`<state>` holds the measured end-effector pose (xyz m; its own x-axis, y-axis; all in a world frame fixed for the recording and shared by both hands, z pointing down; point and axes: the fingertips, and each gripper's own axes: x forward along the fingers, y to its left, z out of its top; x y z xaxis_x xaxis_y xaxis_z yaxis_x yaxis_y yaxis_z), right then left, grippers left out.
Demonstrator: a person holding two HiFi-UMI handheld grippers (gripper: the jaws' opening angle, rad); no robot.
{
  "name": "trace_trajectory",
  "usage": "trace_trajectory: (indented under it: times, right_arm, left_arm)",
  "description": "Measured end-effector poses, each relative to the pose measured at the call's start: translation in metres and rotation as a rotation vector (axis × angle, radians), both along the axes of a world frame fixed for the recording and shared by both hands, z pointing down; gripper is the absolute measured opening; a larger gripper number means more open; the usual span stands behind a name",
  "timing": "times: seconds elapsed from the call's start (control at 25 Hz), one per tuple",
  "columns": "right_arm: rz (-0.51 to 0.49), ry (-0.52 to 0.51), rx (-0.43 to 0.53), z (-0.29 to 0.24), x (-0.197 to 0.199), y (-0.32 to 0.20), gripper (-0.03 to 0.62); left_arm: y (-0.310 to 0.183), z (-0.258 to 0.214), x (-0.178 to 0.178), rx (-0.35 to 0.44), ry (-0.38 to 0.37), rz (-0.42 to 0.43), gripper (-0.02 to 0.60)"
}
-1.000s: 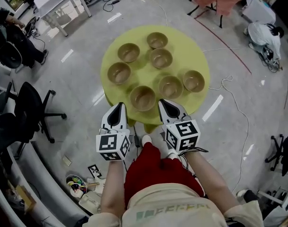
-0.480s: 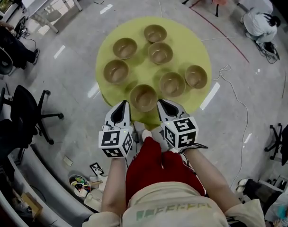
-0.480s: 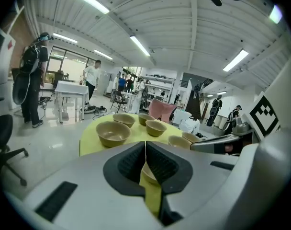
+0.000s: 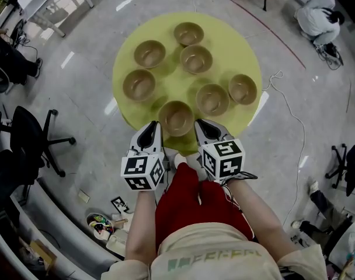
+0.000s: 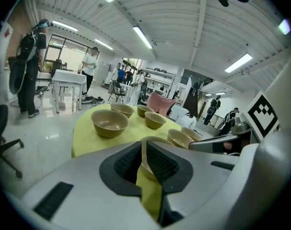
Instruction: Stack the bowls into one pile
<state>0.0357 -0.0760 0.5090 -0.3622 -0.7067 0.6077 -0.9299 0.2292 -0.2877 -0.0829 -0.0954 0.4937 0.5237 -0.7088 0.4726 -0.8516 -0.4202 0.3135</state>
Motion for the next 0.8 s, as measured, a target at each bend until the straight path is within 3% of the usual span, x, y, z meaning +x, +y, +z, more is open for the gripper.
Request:
trace_trajectory:
  times: [0.8]
  right_arm:
    - [-0.038, -0.013, -0.118, 0.021, -0.005, -0.005, 0.048]
  left_arm:
    - [-0.01, 0.022, 0.005, -0.121, 0.037, 0.006, 0.096]
